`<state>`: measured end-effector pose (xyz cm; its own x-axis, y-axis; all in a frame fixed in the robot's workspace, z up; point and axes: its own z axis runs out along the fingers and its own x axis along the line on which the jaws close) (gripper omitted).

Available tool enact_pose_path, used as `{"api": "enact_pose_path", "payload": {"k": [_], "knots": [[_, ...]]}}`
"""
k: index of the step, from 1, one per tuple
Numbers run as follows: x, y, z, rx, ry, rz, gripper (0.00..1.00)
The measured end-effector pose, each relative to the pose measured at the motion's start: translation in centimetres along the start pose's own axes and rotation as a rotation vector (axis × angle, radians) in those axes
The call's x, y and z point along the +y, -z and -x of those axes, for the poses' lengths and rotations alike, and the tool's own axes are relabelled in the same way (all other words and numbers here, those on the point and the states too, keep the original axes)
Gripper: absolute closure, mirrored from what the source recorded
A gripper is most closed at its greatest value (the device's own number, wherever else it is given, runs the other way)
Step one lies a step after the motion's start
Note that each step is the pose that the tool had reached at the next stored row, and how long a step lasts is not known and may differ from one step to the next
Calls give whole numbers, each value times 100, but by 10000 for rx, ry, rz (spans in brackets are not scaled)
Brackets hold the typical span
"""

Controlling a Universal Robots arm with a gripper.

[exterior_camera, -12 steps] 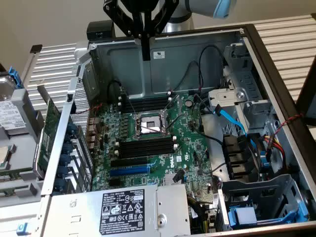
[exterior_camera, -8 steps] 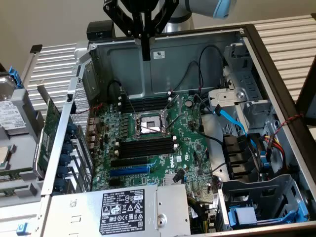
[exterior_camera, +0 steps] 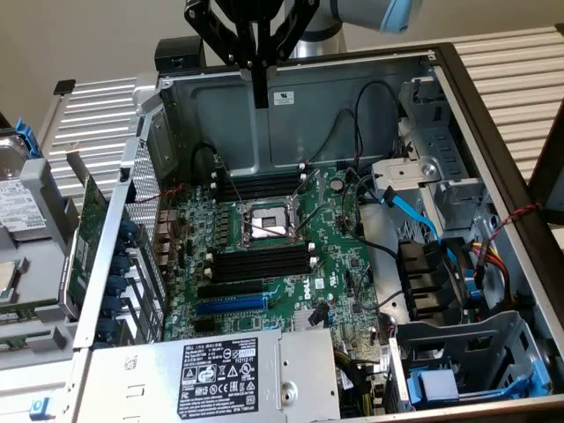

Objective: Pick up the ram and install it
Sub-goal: 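Reach for the ram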

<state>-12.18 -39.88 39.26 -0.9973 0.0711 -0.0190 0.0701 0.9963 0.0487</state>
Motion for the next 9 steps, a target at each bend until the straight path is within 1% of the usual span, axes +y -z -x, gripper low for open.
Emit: {"api": "enact_pose_path", "payload": {"k": [2,9], "knots": [[-3,1,-34,-3,1,-1,89],[-18,5,-249,-90,4,7,89]]}}
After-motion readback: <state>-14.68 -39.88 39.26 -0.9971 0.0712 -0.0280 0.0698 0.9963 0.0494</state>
